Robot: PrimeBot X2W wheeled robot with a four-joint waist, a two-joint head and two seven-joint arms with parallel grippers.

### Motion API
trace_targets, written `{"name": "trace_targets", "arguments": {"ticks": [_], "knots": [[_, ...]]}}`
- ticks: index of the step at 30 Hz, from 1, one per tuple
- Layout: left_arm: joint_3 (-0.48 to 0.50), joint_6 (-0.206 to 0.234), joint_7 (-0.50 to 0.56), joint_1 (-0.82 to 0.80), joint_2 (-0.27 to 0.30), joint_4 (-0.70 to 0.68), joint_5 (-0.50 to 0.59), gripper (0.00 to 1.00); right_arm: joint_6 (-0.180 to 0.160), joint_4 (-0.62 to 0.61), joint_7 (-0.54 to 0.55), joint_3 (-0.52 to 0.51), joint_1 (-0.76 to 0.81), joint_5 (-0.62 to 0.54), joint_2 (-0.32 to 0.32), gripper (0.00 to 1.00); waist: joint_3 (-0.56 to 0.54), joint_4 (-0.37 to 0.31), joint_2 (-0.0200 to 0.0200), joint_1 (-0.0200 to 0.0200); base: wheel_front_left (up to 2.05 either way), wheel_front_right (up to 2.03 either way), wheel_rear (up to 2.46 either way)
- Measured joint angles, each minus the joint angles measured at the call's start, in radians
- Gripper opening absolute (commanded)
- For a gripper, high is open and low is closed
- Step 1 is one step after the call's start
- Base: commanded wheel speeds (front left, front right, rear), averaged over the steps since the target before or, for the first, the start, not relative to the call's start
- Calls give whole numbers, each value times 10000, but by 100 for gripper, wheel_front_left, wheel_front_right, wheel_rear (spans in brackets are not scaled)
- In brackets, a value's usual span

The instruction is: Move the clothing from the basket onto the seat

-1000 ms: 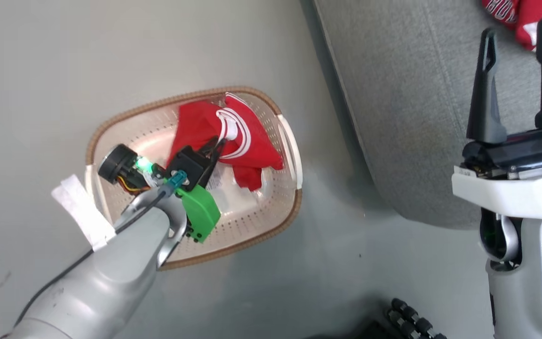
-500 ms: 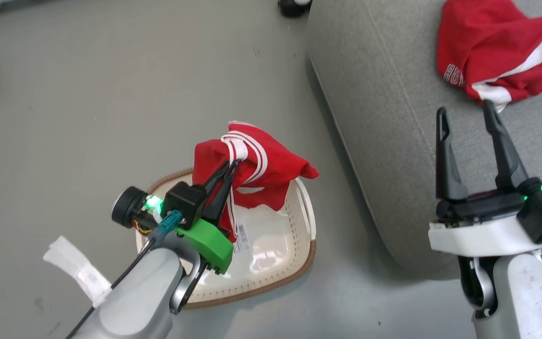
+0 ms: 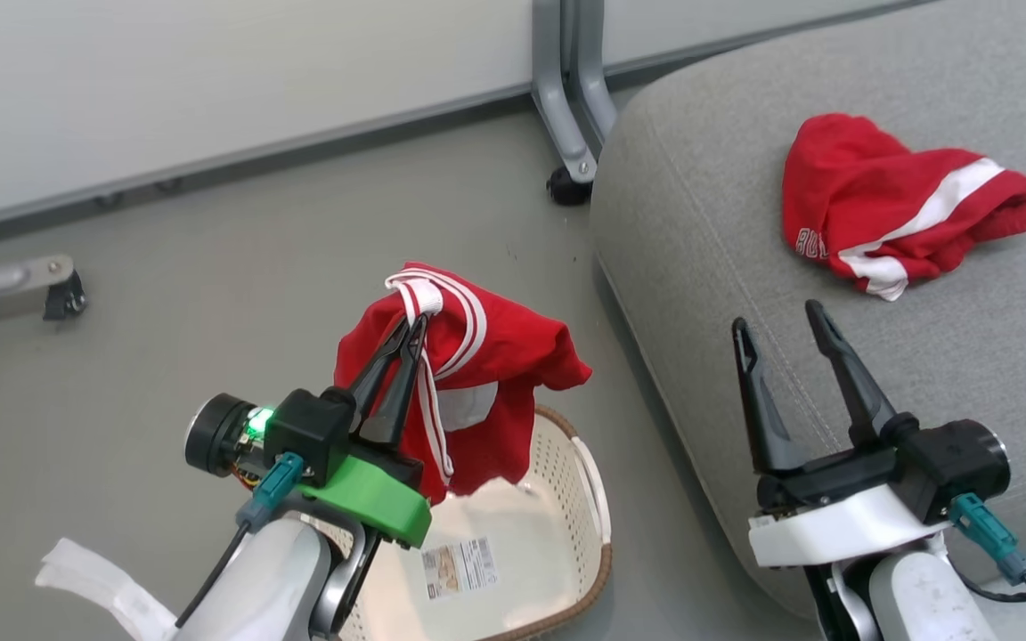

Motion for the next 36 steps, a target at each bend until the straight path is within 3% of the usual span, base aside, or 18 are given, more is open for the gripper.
{"name": "trace_targets", "arguments": {"ticks": [10,24,36], "knots": [[111,-209,-12,178,153,-936,1032,0,0,186,0,420,308,-105,-2,100,-846,-191,0,0,0,0,0],[-552,-809,-13,-89,29,-1321,1536,0,0,537,0,1074,77,-863,0,100,-752,-156,0,0,0,0,0],[-1438,-1160,240,-346,-167,-1799,1517,0,2,1317,0,2111,-417,-1452,-734,100,-645,92,0,1,0,0,0]]}}
